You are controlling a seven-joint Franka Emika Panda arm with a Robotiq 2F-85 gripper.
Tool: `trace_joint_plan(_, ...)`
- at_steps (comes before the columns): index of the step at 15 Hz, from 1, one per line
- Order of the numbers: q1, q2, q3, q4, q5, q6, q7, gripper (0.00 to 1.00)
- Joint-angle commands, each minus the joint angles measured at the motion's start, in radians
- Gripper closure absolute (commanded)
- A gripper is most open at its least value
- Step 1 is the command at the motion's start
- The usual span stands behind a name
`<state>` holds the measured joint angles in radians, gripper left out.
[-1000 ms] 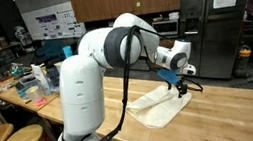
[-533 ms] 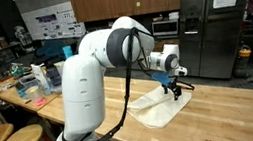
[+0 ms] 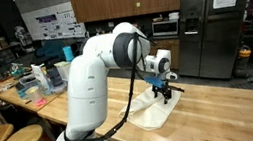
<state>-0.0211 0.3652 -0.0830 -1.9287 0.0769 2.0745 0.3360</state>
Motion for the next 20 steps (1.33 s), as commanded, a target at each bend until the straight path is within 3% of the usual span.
trace_joint_plan(1,-0.028,-0.031,0.059,-0.028,0.12,-0.058,-0.178,0.0)
trace_joint_plan(4,-0.018,-0.048,0.097,-0.044,0.172,-0.126,-0.306,0.0)
trace_joint_plan(8,0.012,-0.114,0.135,-0.088,0.137,-0.184,-0.429,0.0)
trace_joint_plan(15,0.01,-0.413,0.105,-0.286,0.114,0.008,-0.43,0.0)
trace_joint_plan(20,-0.021,-0.461,0.053,-0.314,0.038,0.088,-0.363,0.0)
